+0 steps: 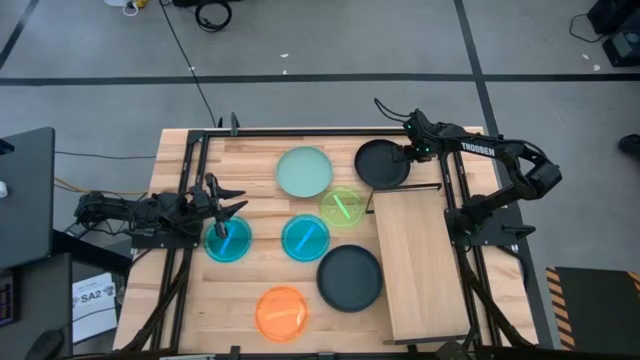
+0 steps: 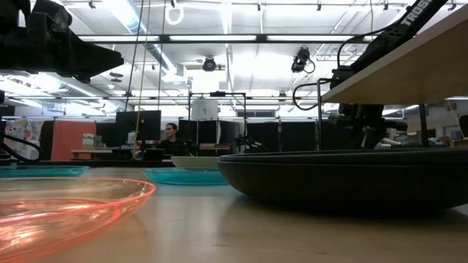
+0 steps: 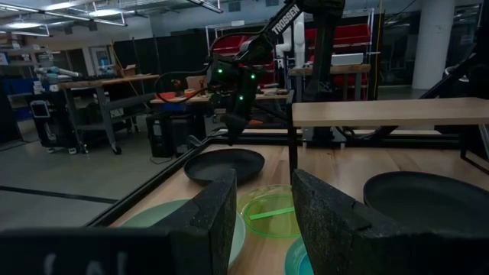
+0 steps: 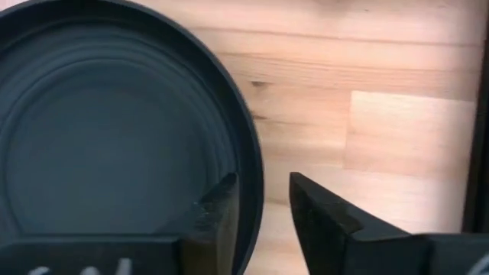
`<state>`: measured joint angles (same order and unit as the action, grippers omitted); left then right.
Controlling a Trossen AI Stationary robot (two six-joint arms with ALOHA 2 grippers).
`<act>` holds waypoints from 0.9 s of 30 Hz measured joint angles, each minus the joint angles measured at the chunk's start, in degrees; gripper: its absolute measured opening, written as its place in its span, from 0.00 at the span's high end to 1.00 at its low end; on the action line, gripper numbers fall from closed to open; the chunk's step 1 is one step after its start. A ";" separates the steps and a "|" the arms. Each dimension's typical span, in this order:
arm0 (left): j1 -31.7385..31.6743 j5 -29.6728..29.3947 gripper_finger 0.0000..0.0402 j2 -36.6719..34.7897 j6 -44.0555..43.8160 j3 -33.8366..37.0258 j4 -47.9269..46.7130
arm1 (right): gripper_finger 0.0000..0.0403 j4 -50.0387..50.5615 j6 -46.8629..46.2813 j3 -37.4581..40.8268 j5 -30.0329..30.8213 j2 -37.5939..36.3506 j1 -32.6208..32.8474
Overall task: Place and stack plates onto a shelf
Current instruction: Put the top black plate on the shelf
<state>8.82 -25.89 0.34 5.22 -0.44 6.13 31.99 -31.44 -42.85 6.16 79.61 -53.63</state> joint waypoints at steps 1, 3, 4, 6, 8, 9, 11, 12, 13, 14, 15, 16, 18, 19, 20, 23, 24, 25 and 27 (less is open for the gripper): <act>-0.02 0.02 0.66 0.00 0.00 0.02 0.00 | 0.66 0.00 -0.06 0.00 0.52 0.00 0.00; 0.00 0.02 0.66 0.01 0.00 0.01 0.00 | 0.62 -0.10 -0.08 0.00 1.18 0.00 -0.02; -0.02 0.02 0.66 0.00 0.00 0.00 -0.01 | 0.61 -0.66 -0.13 0.18 1.43 0.00 -0.02; -0.02 0.02 0.66 0.00 0.00 0.02 0.00 | 0.58 -2.95 -1.40 1.51 1.46 -0.02 -0.02; -0.02 0.02 0.66 0.00 0.02 0.01 0.00 | 0.56 -6.02 -3.03 3.87 1.47 -0.02 0.01; 0.00 0.02 0.66 0.00 0.02 0.02 0.00 | 0.56 -6.70 -2.99 4.53 2.29 -0.02 0.48; 0.00 0.00 0.66 0.00 0.00 0.02 0.00 | 0.55 -7.58 -2.98 4.68 3.88 -0.11 1.47; -0.02 0.02 0.66 0.00 0.00 0.02 0.00 | 0.55 -7.94 -2.97 4.66 4.00 -0.11 1.63; -0.02 0.01 0.66 0.02 0.00 0.01 -0.01 | 0.55 -7.73 -2.99 4.66 4.01 -0.11 1.65; 0.00 0.01 0.66 0.00 0.00 0.00 0.00 | 0.55 -7.50 -3.06 4.71 4.05 -0.11 1.59; -0.02 0.01 0.66 0.00 0.00 0.02 0.00 | 0.55 -7.49 -3.41 4.72 3.94 -0.11 1.50; -0.01 0.01 0.66 0.02 0.00 0.02 0.00 | 0.55 -7.54 -3.70 4.72 3.64 -0.11 1.47; -0.02 0.01 0.66 0.00 0.00 0.01 0.00 | 0.56 -7.43 -4.53 4.72 2.69 -0.11 1.56; -0.01 0.02 0.66 0.00 0.02 0.01 0.00 | 0.56 -7.44 -4.81 4.72 2.46 -0.11 1.64; -0.02 0.00 0.66 0.02 0.02 0.02 0.00 | 0.56 -7.43 -4.89 4.72 2.09 -0.11 1.66; -0.02 0.00 0.66 0.00 0.02 0.00 0.00 | 0.56 -7.50 -5.10 5.18 1.85 -0.11 2.07; -0.02 0.00 0.66 0.00 0.01 0.00 0.00 | 0.56 -7.80 -5.12 5.72 1.48 -0.11 2.38; -0.02 0.01 0.66 0.00 0.02 0.00 0.00 | 0.56 -7.81 -4.84 6.23 1.46 -0.10 2.88; -0.02 0.00 0.66 0.00 0.02 0.02 0.00 | 0.56 -8.81 -4.84 7.01 1.57 -0.07 3.87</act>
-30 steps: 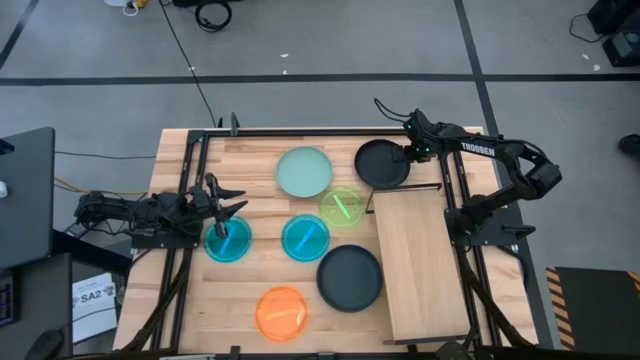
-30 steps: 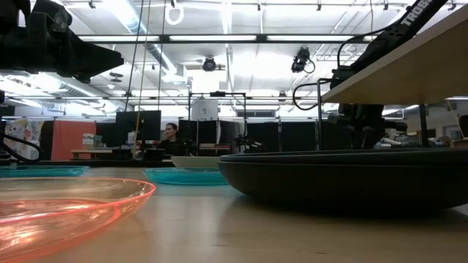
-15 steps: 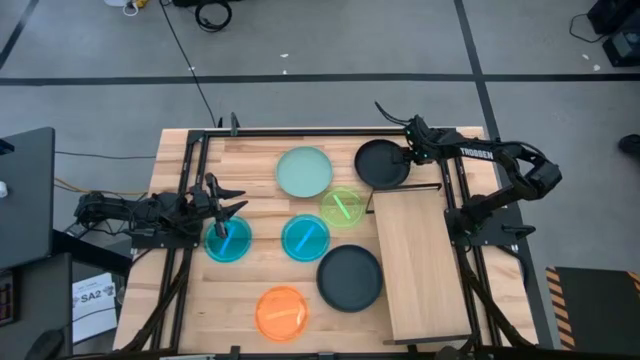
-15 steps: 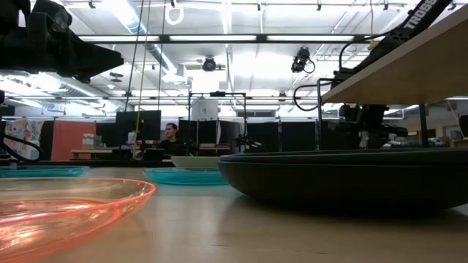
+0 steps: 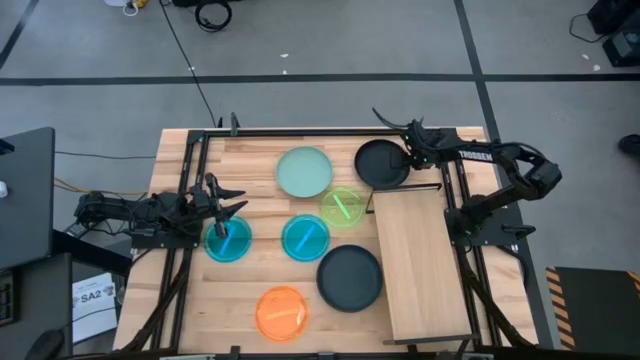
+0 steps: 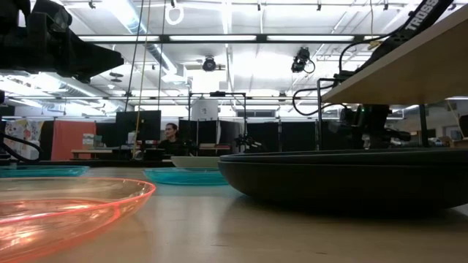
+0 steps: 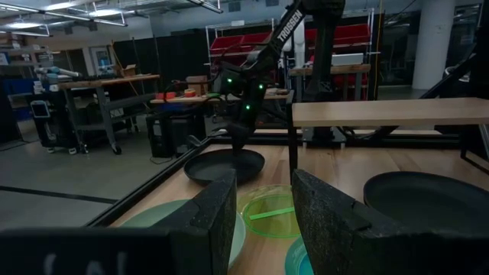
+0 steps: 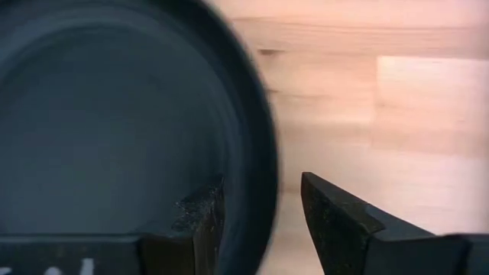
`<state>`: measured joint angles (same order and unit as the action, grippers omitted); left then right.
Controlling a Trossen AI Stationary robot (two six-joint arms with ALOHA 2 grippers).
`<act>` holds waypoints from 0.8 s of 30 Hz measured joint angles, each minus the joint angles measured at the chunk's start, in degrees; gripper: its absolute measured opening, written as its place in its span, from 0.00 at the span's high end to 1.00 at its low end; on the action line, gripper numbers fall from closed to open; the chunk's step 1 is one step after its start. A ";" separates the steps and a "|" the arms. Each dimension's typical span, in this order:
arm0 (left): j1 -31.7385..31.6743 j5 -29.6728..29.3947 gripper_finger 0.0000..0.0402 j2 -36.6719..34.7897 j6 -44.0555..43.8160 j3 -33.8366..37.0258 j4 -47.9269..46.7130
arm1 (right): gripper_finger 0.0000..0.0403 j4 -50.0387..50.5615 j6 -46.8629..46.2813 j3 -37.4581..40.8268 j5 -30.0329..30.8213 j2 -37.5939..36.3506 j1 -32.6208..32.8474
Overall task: Place and stack plates onto a shelf
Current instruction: Put the top black plate on the shelf
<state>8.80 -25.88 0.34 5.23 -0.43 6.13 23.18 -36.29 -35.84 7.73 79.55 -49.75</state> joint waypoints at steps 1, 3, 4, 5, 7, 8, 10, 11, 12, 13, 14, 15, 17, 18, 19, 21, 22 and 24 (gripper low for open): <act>0.00 0.02 0.66 0.00 0.00 0.00 0.00 | 0.56 -1.00 -0.11 0.44 -0.01 0.00 0.40; 0.00 0.02 0.66 0.00 0.00 0.00 0.00 | 0.57 -1.53 -0.11 1.15 0.00 0.00 0.98; 0.00 -0.01 0.66 0.00 0.00 0.00 0.00 | 0.58 -1.51 -0.10 1.27 0.00 0.00 1.09; 0.00 0.02 0.66 0.02 0.00 0.00 0.00 | 0.59 -1.61 -0.05 1.27 0.02 0.00 1.19; 0.02 -0.01 0.66 0.00 0.00 -0.02 0.00 | 0.62 -1.72 -0.04 1.27 0.02 0.00 1.26; 0.00 0.02 0.66 0.00 0.00 0.00 0.00 | 0.63 -1.69 -0.03 1.27 0.04 0.00 1.26; 0.00 0.00 0.66 0.00 0.00 0.00 0.00 | 0.68 -1.72 -0.03 1.27 0.05 0.00 1.26; 0.00 -0.01 0.66 0.00 0.00 0.00 0.00 | 0.71 -1.69 -0.03 1.27 0.07 0.00 1.26; 0.00 0.02 0.66 0.00 0.00 0.00 0.00 | 0.74 -1.71 -0.03 1.27 0.09 0.00 1.26; 0.01 0.01 0.66 0.01 0.00 -0.01 0.00 | 0.77 -1.72 -0.03 1.27 0.09 0.00 1.26; 0.00 0.01 0.66 0.02 0.00 0.00 0.00 | 0.80 -1.71 -0.03 1.27 0.09 0.00 1.26; 0.00 0.00 0.66 0.00 0.00 0.00 0.00 | 0.84 -1.71 -0.03 1.27 0.10 0.00 1.26; 0.00 0.00 0.66 0.01 0.00 -0.02 0.00 | 0.90 -1.85 -0.22 1.25 0.09 0.00 1.26; 0.00 0.02 0.66 0.00 0.00 -0.01 0.00 | 0.93 -2.27 -0.36 1.19 -0.02 -0.03 1.26; 0.01 0.00 0.66 0.00 0.00 -0.01 0.00 | 0.95 -2.48 -0.44 1.12 -0.11 -0.08 1.26; 0.02 0.00 0.66 0.00 0.00 0.00 0.00 | 0.96 -2.54 -0.58 1.10 -0.23 -0.13 1.26; 0.00 0.02 0.66 0.00 0.00 0.00 0.00 | 0.96 -2.52 -0.67 1.10 -0.24 -0.13 1.26; 0.00 0.01 0.66 0.00 0.00 0.00 0.00 | 0.95 -2.58 -1.16 1.12 -0.24 -0.13 1.26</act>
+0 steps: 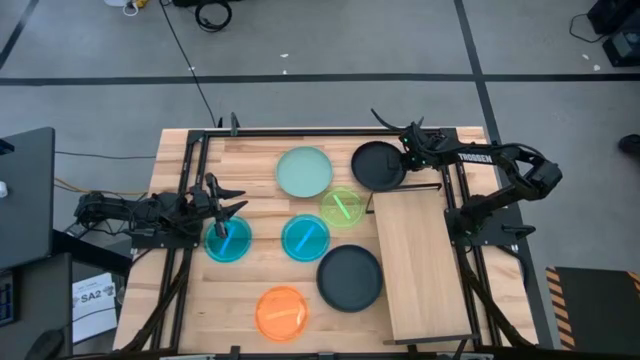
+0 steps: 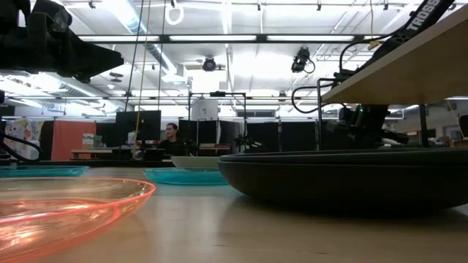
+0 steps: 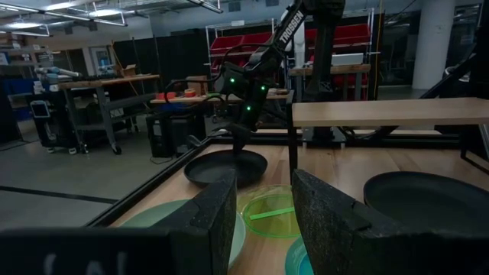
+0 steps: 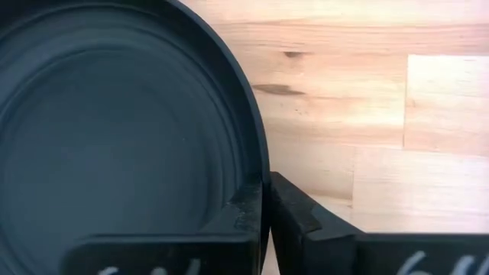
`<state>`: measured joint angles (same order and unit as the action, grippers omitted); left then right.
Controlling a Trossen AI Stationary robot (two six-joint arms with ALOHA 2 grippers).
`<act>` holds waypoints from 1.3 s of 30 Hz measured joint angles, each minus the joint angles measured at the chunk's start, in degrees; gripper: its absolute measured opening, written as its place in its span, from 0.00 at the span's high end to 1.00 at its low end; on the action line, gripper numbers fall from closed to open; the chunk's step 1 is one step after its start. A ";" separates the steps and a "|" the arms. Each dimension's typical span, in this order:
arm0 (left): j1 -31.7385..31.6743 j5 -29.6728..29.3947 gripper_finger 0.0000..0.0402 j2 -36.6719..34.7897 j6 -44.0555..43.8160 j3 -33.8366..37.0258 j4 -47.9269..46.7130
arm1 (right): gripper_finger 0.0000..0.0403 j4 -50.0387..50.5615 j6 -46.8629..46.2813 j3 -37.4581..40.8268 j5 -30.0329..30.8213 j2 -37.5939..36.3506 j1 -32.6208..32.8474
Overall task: Place and stack plates onto a shelf
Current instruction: Put the top black plate on the shelf
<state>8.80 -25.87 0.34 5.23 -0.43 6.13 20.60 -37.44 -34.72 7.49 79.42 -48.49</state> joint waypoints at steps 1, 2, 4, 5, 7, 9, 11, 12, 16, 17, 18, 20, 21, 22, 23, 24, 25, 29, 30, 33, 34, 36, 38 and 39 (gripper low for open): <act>0.00 0.00 0.66 0.00 0.00 0.00 0.00 | 0.94 -0.02 -0.24 0.02 0.02 0.04 0.00; 0.00 -0.01 0.66 0.01 0.00 -0.01 0.00 | 0.94 -0.09 -0.39 0.04 0.02 0.04 0.00; 0.01 -0.01 0.66 0.01 0.00 -0.02 0.00 | 0.95 -0.24 -0.47 0.04 0.03 0.04 0.00; 0.02 -0.01 0.66 0.02 0.00 -0.02 0.00 | 0.96 -0.30 -0.56 0.04 0.04 0.04 0.00; 0.00 -0.02 0.66 0.00 0.00 -0.01 0.00 | 0.96 -0.50 -0.56 0.04 0.04 0.04 0.00; 0.00 -0.02 0.66 0.00 0.00 0.00 0.00 | 0.96 -0.48 -0.60 0.04 0.04 -0.05 -0.05; 0.02 -0.02 0.66 0.00 0.00 -0.02 0.00 | 0.96 -0.44 -0.58 0.06 0.05 -0.61 -0.29; 0.02 -0.02 0.66 0.00 0.00 -0.01 0.00 | 0.96 -0.42 -0.56 0.08 0.04 -1.03 -0.43; 0.02 0.00 0.66 0.00 0.00 0.00 0.00 | 0.96 -0.10 -0.48 0.13 0.47 -3.75 -1.07; 0.00 -0.01 0.66 0.01 -0.01 -0.01 0.00 | 0.96 0.03 -0.41 0.15 0.60 -4.56 -1.19; 0.00 0.00 0.66 0.00 0.00 0.00 0.00 | 0.96 0.05 -0.34 0.15 0.71 -5.35 -1.30; 0.00 -0.02 0.66 0.00 0.00 0.00 0.00 | 0.96 0.11 -0.32 0.20 0.83 -7.05 -1.55; 0.00 0.00 0.66 0.00 -0.01 -0.01 0.00 | 0.96 -0.01 -0.32 0.20 0.82 -7.90 -1.69; 0.00 0.00 0.66 0.00 -0.02 0.00 0.00 | 0.96 -0.04 -0.34 0.20 0.82 -8.73 -1.87; 0.00 0.00 0.66 0.00 -0.02 -0.02 0.00 | 0.96 -0.03 -0.34 0.20 0.81 -9.58 -2.01; 0.01 0.00 0.66 0.01 -0.01 -0.01 0.00 | 0.96 -0.03 -0.34 0.20 0.80 -10.44 -2.16; 0.00 -0.01 0.66 0.00 -0.01 -0.01 0.00 | 0.96 -0.07 -0.34 0.20 0.79 -11.34 -2.34; 0.00 -0.02 0.66 0.00 0.00 -0.02 0.00 | 0.96 -0.22 -0.32 0.20 0.79 -14.90 -3.21; 0.00 0.00 0.66 0.00 0.00 0.00 0.00 | 0.96 -0.25 -0.33 0.20 0.79 -15.85 -3.48; 0.01 0.00 0.66 0.00 0.00 -0.02 0.00 | 0.96 -0.28 -0.34 0.20 0.76 -18.61 -4.48; 0.00 -0.01 0.66 0.00 0.00 -0.01 0.00 | 0.96 -0.28 -0.33 0.20 0.76 -19.59 -4.84; 0.02 0.00 0.66 0.00 0.00 0.00 0.00 | 0.96 -0.41 -0.34 0.20 0.64 -21.54 -5.60; 0.00 0.00 0.66 0.02 0.00 -0.02 0.00 | 0.96 -1.06 -0.35 0.20 -0.72 -23.16 -6.36; 0.00 0.00 0.66 0.00 0.00 0.00 0.00 | 0.96 -1.78 -0.34 0.20 -1.17 -23.97 -6.68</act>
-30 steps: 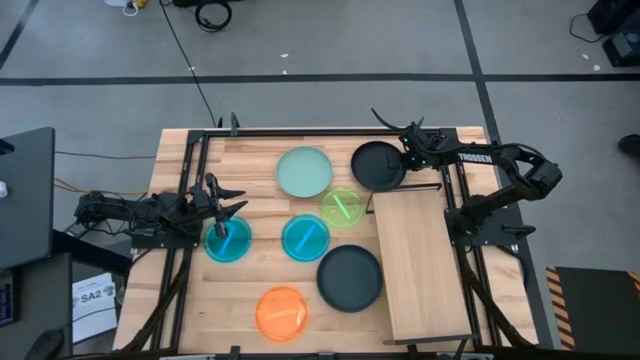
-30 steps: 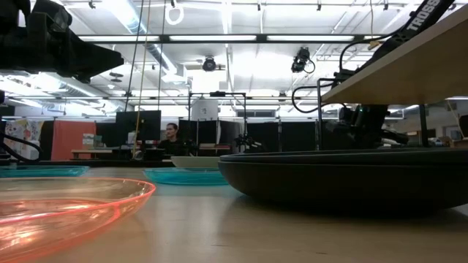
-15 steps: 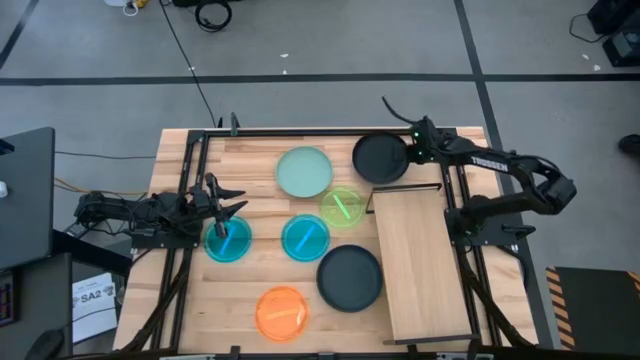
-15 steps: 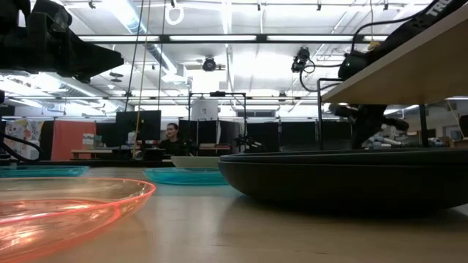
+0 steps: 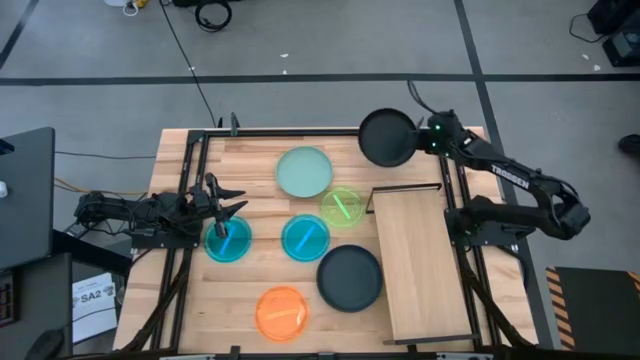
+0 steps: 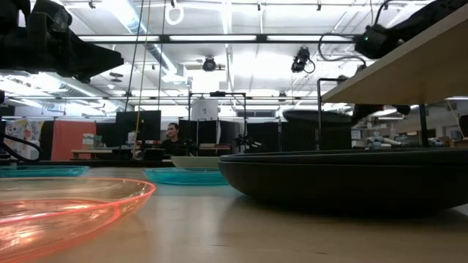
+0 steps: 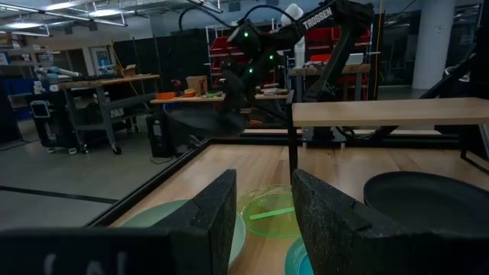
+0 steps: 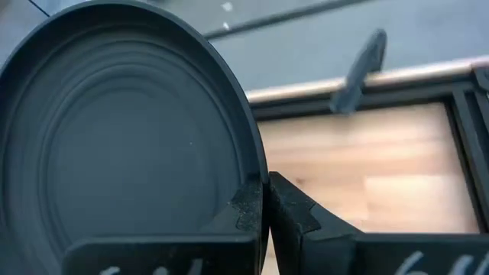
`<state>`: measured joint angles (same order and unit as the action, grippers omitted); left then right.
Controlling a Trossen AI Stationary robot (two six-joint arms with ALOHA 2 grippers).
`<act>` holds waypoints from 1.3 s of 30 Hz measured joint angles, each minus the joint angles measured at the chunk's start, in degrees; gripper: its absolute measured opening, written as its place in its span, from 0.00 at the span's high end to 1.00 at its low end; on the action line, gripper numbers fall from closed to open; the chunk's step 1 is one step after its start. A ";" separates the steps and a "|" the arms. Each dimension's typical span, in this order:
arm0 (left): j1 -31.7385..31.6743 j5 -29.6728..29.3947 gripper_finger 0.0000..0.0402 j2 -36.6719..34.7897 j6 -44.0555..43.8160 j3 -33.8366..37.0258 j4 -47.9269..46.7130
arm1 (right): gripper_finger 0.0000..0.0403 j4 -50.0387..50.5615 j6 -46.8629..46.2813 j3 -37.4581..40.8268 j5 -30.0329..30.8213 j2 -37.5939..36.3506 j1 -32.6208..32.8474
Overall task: Place and stack plates onto a shelf
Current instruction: Put the top black plate on the shelf
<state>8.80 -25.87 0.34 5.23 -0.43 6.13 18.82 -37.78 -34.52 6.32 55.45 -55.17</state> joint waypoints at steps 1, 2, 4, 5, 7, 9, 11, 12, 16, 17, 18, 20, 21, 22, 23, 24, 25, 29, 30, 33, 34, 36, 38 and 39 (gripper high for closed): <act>0.00 0.00 0.66 0.01 0.00 0.00 0.00 | 0.96 -0.80 -0.02 -0.02 -0.38 -0.78 -0.24; 0.00 0.00 0.66 0.00 -0.02 0.00 0.00 | 0.96 -1.62 -0.02 -0.03 -0.89 -1.47 -0.51; 0.00 -0.01 0.66 0.01 -0.02 -0.01 0.00 | 0.96 -2.87 -0.02 -0.04 -1.91 -2.77 -1.04; 0.01 0.00 0.66 0.01 -0.01 0.00 0.00 | 0.96 -3.54 -0.02 -0.04 -2.56 -3.44 -1.26; 0.00 0.00 0.66 0.00 -0.02 0.00 0.00 | 0.96 -4.81 -0.15 -0.04 -3.71 -4.74 -1.62; 0.00 0.00 0.66 0.02 -0.02 -0.02 0.00 | 0.96 -5.22 -0.20 -0.04 -5.35 -5.81 -1.91; 0.01 -0.02 0.66 0.01 -0.02 0.00 0.00 | 0.96 -5.56 -0.52 -0.04 -7.58 -6.78 -2.02; 0.02 0.00 0.66 0.01 -0.01 -0.01 0.00 | 0.96 -5.58 -1.12 -0.04 -8.65 -7.26 -2.00; 0.00 0.00 0.66 0.00 -0.02 0.00 0.00 | 0.96 -5.60 -1.96 -0.08 -13.55 -8.84 -1.98; 0.00 -0.02 0.66 0.02 -0.02 0.00 0.00 | 0.96 -5.41 -2.62 -0.21 -14.62 -9.16 -1.98; 0.00 -0.02 0.66 0.00 -0.02 0.00 0.00 | 0.96 -4.82 -3.02 -0.69 -15.64 -9.36 -1.98; 0.00 -0.01 0.66 0.00 -0.02 -0.01 0.00 | 0.96 -4.09 -3.04 -2.16 -17.84 -9.52 -1.89; 0.01 -0.02 0.66 0.00 -0.02 -0.02 0.00 | 0.96 -3.69 -3.04 -3.26 -18.78 -9.52 -1.65; 0.02 -0.01 0.66 0.00 -0.02 0.00 0.00 | 0.96 -3.05 -2.95 -4.55 -19.54 -9.52 -1.39; 0.02 -0.02 0.66 0.02 -0.02 0.00 0.00 | 0.96 -1.88 -2.49 -6.09 -19.94 -9.52 -0.92; 0.02 -0.02 0.66 0.00 -0.02 0.00 0.00 | 0.96 -0.23 -1.85 -7.72 -20.15 -9.52 -0.37; 0.01 -0.02 0.66 0.00 -0.02 -0.01 0.00 | 0.96 1.86 -1.14 -9.52 -20.19 -9.52 0.33; 0.02 -0.01 0.66 0.00 -0.02 -0.01 0.00 | 0.96 12.90 0.82 -18.04 -19.68 -9.26 3.55; 0.00 -0.01 0.66 0.00 -0.02 -0.01 0.00 | 0.96 15.94 1.21 -20.35 -19.64 -9.10 4.45; 0.01 -0.01 0.66 0.01 -0.02 -0.01 0.00 | 0.96 25.20 1.47 -27.16 -19.43 -8.31 7.55; 0.00 -0.02 0.66 0.02 -0.02 0.00 0.00 | 0.96 27.92 1.49 -29.28 -19.38 -7.96 8.64; 0.01 -0.02 0.66 0.01 -0.02 0.00 0.00 | 0.96 33.19 1.07 -33.49 -19.36 -7.16 11.04; 0.00 0.00 0.66 0.01 -0.04 0.00 0.00 | 0.96 37.52 -0.28 -37.07 -19.37 -6.19 13.52; 0.01 0.00 0.66 0.01 -0.08 0.00 0.00 | 0.96 39.72 -0.97 -38.66 -19.42 -5.69 14.80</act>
<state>8.81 -25.87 0.35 5.15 -0.43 6.13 58.54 -38.75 -73.18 -13.10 49.76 -40.37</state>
